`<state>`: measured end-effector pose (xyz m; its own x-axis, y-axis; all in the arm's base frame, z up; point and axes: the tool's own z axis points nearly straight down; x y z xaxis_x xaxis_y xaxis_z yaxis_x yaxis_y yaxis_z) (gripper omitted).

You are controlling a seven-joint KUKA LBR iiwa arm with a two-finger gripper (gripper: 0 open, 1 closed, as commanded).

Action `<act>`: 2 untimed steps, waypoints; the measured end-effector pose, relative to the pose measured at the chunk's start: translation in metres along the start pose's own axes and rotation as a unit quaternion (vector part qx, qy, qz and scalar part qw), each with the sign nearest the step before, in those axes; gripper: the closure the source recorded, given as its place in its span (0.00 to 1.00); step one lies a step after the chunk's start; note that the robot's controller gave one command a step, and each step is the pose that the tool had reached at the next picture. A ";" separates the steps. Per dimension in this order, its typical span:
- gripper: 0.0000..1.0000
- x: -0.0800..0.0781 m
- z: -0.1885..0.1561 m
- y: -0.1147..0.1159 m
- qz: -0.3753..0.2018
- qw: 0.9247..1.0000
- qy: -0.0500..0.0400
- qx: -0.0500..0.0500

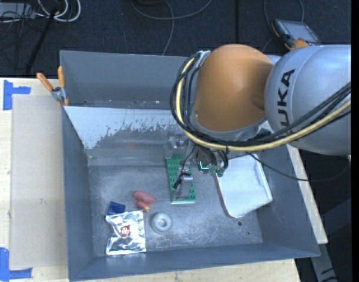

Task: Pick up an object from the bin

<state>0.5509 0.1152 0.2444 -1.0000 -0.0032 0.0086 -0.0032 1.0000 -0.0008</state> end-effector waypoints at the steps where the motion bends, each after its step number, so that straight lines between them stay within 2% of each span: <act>1: 0.00 0.027 0.178 0.055 -0.072 0.997 0.000 0.000; 2: 1.00 0.024 0.173 0.053 -0.069 0.998 -0.004 0.000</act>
Offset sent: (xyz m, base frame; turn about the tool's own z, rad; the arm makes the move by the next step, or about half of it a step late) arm -0.0259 0.0537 -0.1722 -0.1438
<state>0.5250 0.1684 0.0714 -0.9900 -0.1411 0.0011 -0.1411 0.9900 0.0004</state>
